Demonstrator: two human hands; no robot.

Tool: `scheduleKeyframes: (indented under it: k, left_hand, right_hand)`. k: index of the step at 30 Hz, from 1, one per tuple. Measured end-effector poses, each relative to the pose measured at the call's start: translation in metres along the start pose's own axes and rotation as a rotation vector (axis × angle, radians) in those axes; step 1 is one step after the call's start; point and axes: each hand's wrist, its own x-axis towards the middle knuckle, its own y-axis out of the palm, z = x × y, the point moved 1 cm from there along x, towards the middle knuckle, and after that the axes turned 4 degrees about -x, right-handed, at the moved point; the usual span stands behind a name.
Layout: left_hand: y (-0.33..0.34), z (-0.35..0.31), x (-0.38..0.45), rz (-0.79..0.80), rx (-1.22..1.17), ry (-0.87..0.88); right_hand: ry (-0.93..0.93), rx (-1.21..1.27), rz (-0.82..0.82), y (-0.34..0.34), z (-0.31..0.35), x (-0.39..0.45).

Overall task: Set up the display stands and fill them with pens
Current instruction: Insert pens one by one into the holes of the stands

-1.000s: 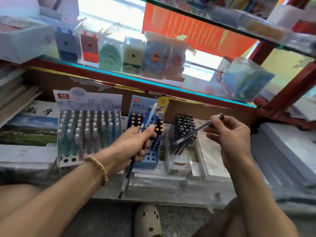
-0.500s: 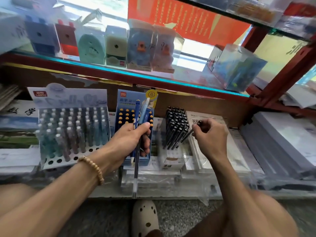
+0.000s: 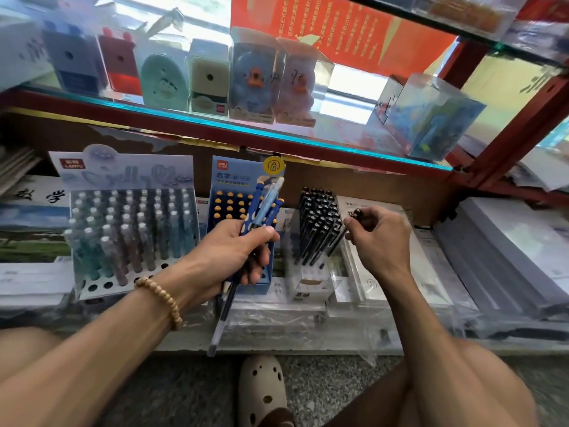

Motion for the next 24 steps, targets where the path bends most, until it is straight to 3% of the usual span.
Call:
scheduleKeyframes:
  k: [7,13,18,21,23,24]
  left_hand:
    - [0.000,0.000,-0.003,0.050,0.028,-0.005]
    - [0.001,0.003,-0.001,0.081,0.012,-0.017]
    - [0.001,0.002,-0.003,0.132,0.019,-0.006]
    - [0.003,0.002,-0.005,0.187,0.027,0.002]
    - [0.005,0.002,-0.006,0.207,0.038,0.004]
    - [0.004,0.001,-0.006,0.204,0.043,0.004]
  right_hand:
    - [0.003,0.001,-0.015,0.001,0.000,0.000]
    - [-0.011,-0.180,0.185,0.009,-0.008,-0.006]
    - [0.037,-0.186,0.223,0.007,-0.004,-0.010]
    - [-0.030,-0.259,0.103,-0.007,0.006,-0.013]
    - [-0.078,-0.152,-0.036,-0.020,0.024,-0.015]
    - [-0.072,-0.037,-0.026,-0.022,0.035,-0.016]
